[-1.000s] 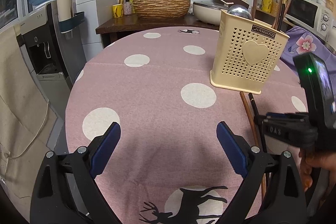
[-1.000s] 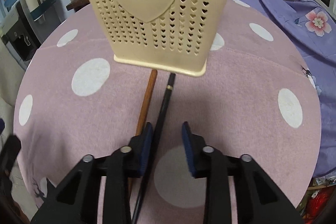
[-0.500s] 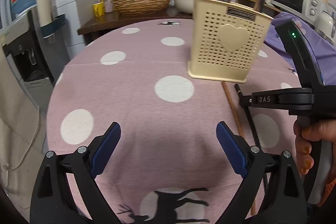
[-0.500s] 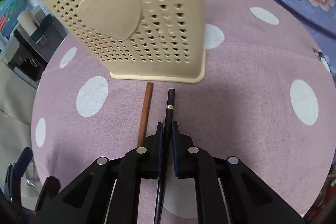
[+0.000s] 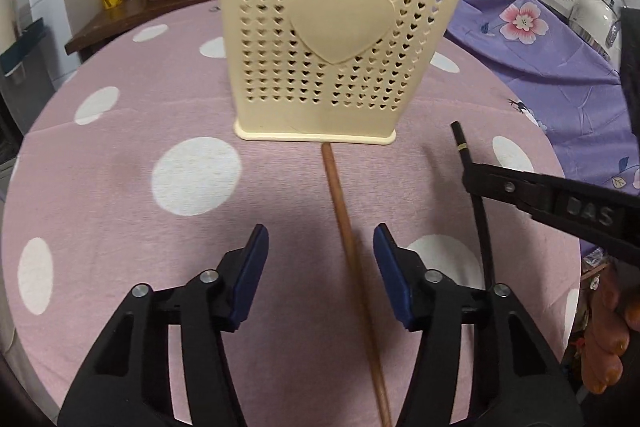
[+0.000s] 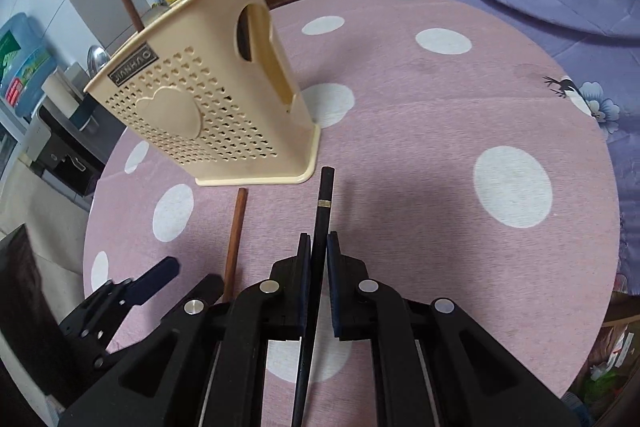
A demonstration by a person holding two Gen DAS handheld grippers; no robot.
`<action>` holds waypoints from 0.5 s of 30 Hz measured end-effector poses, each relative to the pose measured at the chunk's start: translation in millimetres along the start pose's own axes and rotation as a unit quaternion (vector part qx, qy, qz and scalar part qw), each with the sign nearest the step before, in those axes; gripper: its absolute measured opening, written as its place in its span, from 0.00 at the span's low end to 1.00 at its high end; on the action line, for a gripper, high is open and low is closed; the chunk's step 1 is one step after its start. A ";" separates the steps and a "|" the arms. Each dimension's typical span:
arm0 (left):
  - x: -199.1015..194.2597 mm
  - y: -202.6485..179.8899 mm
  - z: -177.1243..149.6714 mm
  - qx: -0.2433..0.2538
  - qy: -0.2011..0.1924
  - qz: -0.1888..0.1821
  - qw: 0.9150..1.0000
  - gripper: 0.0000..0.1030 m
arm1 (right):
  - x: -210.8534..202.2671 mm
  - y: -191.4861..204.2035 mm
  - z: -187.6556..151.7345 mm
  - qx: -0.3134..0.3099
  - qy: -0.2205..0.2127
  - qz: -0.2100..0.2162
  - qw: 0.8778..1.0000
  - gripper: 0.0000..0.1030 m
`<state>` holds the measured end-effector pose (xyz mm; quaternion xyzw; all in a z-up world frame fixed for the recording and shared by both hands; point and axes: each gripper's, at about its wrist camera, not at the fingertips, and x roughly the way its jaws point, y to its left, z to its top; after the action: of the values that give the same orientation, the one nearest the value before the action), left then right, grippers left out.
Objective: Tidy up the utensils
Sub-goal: 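Grasp a wooden chopstick with the left tool while the right tool holds the black chopstick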
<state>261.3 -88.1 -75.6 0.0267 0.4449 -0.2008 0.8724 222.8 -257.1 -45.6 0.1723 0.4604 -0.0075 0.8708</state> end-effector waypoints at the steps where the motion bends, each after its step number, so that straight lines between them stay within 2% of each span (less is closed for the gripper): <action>1: 4.7 -2.3 2.6 0.001 0.004 -0.003 1.000 0.49 | -2.1 -3.3 -0.3 0.003 -0.002 0.000 1.000 0.08; 8: 26.6 -19.8 15.3 0.020 0.020 0.006 1.000 0.32 | -10.7 -4.6 -4.7 0.011 -0.017 0.003 1.000 0.08; 12: 34.7 -25.4 20.1 0.026 0.020 0.025 0.999 0.28 | -17.8 -9.9 -5.4 0.014 -0.024 0.009 1.000 0.08; 15: 39.2 -28.6 25.1 0.031 0.019 0.037 0.999 0.20 | -19.2 -12.5 -5.4 0.018 -0.026 0.012 0.999 0.08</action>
<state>290.4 -132.9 -87.5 0.0739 0.4540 -0.1819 0.8691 205.3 -270.0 -36.6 0.1926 0.4355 -0.0100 0.8793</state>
